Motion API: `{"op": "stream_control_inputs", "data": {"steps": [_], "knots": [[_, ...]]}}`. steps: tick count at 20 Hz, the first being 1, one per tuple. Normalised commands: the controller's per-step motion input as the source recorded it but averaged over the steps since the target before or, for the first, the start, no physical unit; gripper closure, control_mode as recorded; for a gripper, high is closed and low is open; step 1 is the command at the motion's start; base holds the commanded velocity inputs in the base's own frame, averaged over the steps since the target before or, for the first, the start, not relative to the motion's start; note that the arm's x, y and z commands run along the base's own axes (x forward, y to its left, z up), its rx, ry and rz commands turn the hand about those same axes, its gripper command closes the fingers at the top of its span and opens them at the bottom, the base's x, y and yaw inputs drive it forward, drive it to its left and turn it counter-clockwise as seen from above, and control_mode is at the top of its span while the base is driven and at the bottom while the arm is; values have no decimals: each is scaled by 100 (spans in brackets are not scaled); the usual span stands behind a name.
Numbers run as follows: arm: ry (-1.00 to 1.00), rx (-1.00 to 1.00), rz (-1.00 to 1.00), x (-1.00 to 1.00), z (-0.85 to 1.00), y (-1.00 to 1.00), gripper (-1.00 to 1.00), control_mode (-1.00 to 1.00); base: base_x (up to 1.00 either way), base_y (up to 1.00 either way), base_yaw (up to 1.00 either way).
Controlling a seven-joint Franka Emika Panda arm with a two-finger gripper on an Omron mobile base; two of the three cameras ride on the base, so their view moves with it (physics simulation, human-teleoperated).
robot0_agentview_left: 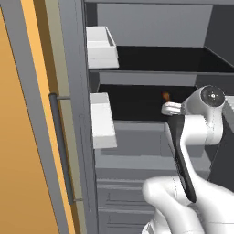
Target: Pick the egg and butter from the fridge and place them by the bowl for mixing.
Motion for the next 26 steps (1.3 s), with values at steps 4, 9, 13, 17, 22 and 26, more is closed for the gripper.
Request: {"op": "stream_control_inputs", "data": {"steps": [4,9,13,17,22,26], "knots": [[0,0,0,0,0,0,100,100,-74,0,0],[0,0,0,0,0,0,100,100,-73,0,0],[0,0,0,0,0,0,100,100,-70,1,-3],[0,0,0,0,0,0,100,100,-54,13,-41],[0,0,0,0,0,0,100,100,-26,17,-77],[0,0,0,0,0,0,100,100,-14,14,-85]]}}
